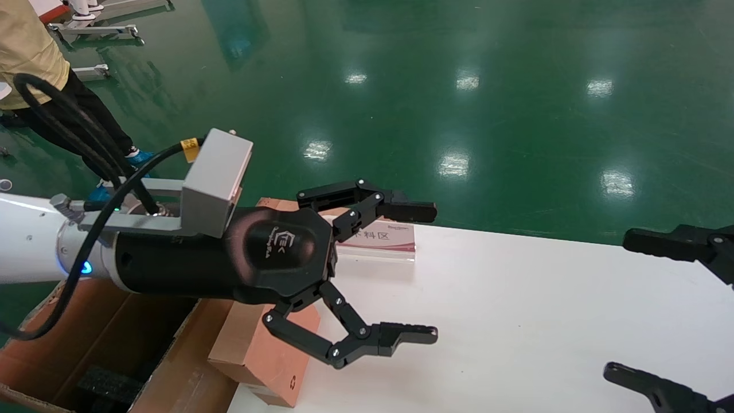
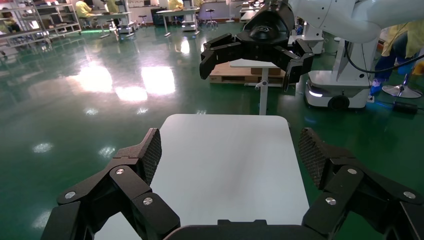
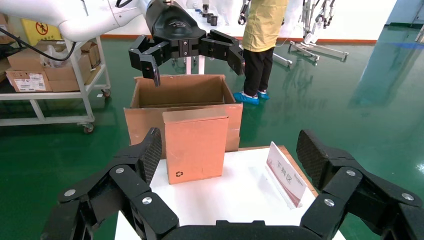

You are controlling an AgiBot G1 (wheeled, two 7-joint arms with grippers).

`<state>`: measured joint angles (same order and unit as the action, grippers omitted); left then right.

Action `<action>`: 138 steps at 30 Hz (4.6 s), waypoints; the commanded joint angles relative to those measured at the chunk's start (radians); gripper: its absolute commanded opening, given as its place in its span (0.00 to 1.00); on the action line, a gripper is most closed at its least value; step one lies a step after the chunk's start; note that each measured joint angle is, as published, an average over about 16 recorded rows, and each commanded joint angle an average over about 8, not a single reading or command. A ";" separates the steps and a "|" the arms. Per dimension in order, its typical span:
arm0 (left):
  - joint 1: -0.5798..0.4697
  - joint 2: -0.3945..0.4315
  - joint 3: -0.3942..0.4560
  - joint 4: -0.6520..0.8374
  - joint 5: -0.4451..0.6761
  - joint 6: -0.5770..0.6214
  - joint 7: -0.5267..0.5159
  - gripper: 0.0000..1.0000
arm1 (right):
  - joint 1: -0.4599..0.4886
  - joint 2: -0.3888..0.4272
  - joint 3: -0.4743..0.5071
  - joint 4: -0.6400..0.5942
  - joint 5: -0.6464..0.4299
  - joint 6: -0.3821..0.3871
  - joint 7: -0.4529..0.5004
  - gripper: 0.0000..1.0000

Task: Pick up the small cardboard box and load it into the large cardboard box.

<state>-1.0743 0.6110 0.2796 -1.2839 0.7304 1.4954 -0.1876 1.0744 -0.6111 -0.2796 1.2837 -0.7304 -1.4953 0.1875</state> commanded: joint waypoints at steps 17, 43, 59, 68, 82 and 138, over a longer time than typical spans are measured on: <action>-0.019 -0.043 0.041 -0.015 0.087 -0.044 -0.107 1.00 | 0.001 0.000 -0.001 -0.001 0.000 0.000 -0.001 1.00; -0.624 -0.010 0.516 -0.071 0.775 0.082 -0.872 1.00 | 0.001 0.001 -0.003 -0.001 0.002 0.000 -0.002 1.00; -0.914 -0.012 0.889 -0.073 0.804 0.090 -1.105 1.00 | 0.001 0.001 -0.004 -0.001 0.002 0.001 -0.002 1.00; -1.037 0.034 1.113 -0.070 0.799 0.086 -1.254 1.00 | 0.002 0.001 -0.005 -0.001 0.003 0.001 -0.003 1.00; -1.091 0.071 1.305 -0.075 0.843 0.008 -1.391 1.00 | 0.002 0.002 -0.006 -0.001 0.003 0.002 -0.003 1.00; -1.055 0.073 1.337 -0.067 0.769 0.004 -1.445 1.00 | 0.003 0.003 -0.009 -0.001 0.006 0.003 -0.005 1.00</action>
<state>-2.1285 0.6826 1.6148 -1.3510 1.4976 1.4963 -1.6303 1.0769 -0.6076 -0.2889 1.2826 -0.7243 -1.4920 0.1826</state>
